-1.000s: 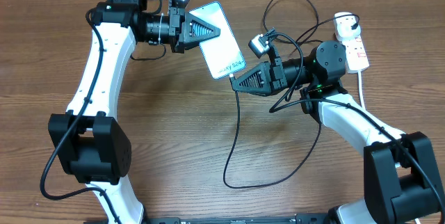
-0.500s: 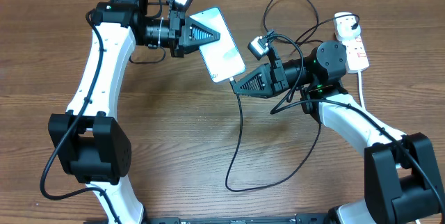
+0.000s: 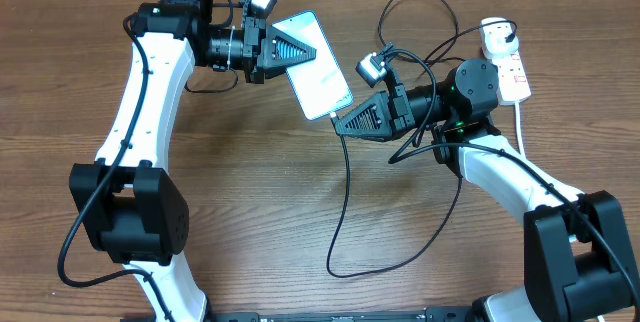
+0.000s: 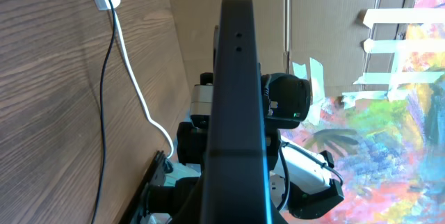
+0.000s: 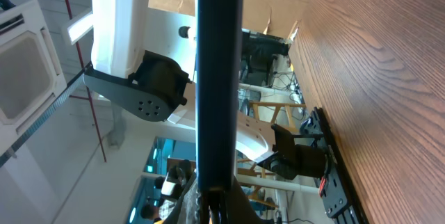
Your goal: Plug charger to phone and switch on socket
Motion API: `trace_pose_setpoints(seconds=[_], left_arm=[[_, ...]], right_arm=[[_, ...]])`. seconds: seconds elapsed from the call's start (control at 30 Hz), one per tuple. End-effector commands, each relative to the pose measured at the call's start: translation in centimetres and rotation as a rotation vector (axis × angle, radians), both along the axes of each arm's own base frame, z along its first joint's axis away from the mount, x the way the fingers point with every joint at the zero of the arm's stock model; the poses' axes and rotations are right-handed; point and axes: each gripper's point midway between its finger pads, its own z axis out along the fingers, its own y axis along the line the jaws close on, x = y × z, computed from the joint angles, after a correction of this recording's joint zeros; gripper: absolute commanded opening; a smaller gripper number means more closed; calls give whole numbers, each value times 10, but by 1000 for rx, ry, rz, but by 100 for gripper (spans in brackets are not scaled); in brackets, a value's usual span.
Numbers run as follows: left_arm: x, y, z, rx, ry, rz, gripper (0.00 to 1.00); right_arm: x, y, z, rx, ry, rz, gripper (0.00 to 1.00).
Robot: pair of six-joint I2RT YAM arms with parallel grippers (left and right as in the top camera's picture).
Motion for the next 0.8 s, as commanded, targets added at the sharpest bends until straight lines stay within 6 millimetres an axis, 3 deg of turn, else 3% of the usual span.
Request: trace_pose_setpoints(seconds=[0.0,0.77], left_arm=[[-11,-10,9,-43,-19,-43,4],[-15,-10,5,-26,-17,-43,4]], right_arm=[[18,-1,18,33,-28,-97,4],[20,-10,15,24,-33,-95,4]])
